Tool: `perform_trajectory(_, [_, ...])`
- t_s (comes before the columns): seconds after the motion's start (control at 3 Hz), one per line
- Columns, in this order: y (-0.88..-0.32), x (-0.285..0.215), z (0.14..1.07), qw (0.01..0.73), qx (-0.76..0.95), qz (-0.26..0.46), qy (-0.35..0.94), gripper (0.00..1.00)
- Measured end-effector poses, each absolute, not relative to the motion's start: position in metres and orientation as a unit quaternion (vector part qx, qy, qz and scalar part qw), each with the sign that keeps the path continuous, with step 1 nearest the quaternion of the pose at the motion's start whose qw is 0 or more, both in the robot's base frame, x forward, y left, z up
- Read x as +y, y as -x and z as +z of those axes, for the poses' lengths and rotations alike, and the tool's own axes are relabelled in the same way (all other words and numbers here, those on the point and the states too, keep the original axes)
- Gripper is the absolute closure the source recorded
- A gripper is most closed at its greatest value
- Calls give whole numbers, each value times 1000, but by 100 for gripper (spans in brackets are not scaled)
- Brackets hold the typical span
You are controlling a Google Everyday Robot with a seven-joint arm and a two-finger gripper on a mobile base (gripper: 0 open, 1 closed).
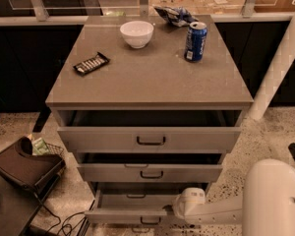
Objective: Open bottom drawer
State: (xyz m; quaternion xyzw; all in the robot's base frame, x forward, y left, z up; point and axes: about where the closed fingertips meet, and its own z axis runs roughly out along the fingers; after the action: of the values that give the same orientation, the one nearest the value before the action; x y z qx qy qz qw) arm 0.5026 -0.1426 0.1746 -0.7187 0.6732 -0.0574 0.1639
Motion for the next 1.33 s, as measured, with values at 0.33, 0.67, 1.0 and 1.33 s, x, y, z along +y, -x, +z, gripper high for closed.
perform_trajectory(0.33, [-503, -143, 175, 164, 673, -57, 719, 100])
perform_trajectory(0.67, [-466, -141, 176, 114, 683, -43, 721, 100])
perform_trajectory(1.0, [-467, -141, 181, 114, 683, -43, 721, 100])
perform_trajectory(1.33, [-464, -141, 182, 111, 683, -40, 721, 100])
